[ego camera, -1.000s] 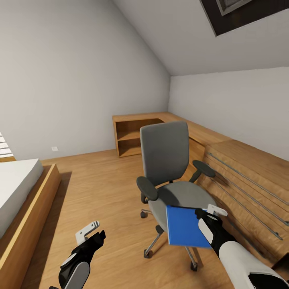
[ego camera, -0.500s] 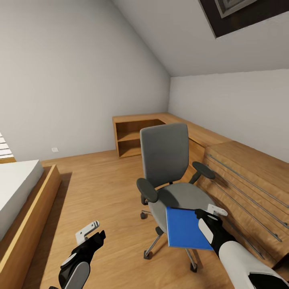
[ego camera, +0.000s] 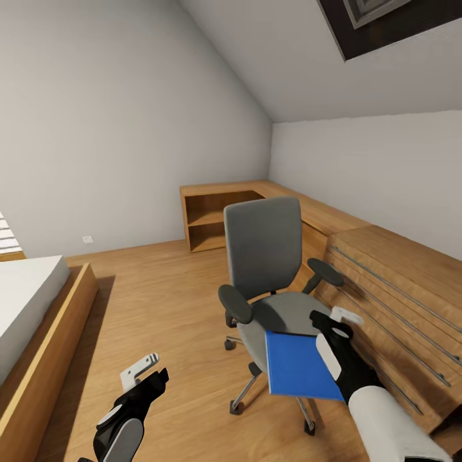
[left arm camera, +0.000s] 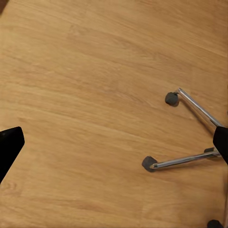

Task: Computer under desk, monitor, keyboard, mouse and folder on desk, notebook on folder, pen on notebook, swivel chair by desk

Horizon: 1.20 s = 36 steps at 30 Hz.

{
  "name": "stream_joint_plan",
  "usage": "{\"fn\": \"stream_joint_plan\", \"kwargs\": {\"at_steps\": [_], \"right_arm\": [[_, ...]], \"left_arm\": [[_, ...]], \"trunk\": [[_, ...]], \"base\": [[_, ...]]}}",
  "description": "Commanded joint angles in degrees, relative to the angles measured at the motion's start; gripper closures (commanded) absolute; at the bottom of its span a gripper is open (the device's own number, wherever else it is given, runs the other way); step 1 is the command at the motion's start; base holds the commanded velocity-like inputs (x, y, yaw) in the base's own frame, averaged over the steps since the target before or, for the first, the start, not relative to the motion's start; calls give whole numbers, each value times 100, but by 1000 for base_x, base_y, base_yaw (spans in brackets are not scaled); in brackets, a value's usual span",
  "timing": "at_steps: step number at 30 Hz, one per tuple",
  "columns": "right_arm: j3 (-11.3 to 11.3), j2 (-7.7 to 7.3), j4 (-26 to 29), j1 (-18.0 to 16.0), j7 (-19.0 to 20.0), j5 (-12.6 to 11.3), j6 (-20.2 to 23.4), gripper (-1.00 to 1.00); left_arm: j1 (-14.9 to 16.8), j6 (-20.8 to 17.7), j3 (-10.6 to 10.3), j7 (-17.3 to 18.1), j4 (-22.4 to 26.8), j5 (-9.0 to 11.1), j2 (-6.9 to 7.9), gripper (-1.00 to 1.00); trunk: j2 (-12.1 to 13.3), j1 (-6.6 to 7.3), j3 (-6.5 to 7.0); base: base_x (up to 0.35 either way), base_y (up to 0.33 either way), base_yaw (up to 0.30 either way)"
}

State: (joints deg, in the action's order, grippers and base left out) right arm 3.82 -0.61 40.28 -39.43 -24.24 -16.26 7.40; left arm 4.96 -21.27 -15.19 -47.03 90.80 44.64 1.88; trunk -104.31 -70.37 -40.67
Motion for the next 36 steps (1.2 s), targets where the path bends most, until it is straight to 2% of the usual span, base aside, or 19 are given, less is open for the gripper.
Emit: {"fn": "stream_joint_plan", "kwargs": {"at_steps": [1, 2, 3, 6, 11, 18, 36], "right_arm": [[-6, 27, 236, 102, -74, -30, 152, -100], [-8, 53, 457, 213, -128, -31, 277, -100], [-11, 99, 916, 442, -244, -35, 528, -100], [-21, 169, 1613, 759, -385, -39, 830, -100], [-141, 341, 2437, 1175, -504, -43, 1095, -100], [-346, 418, 2743, 1334, -529, -47, 1152, -100], [-391, 455, 3019, 1362, -534, -95, 1127, -100]], "left_arm": [[5, -17, -11, -43, 8, 27, 5, -100], [5, -17, -11, -43, 8, 27, 7, -100], [5, -17, -11, -43, 8, 27, 8, -100], [5, -17, -11, -43, 8, 27, 9, -100], [5, -17, -11, -43, 8, 22, 6, -100], [5, -17, -11, -43, 8, 20, 10, -100], [5, -17, -11, -43, 8, 10, 15, -100]], "trunk": [[-3, 0, -6], [-3, 0, -6], [-3, 0, -6], [-3, 0, -6], [-3, 0, -6], [-3, 0, -6], [-3, 0, -6]], "base": [[0, 0, 0], [0, 0, 0], [0, 0, 0], [0, 0, 0], [0, 0, 0], [0, 0, 0], [0, 0, 0]]}}
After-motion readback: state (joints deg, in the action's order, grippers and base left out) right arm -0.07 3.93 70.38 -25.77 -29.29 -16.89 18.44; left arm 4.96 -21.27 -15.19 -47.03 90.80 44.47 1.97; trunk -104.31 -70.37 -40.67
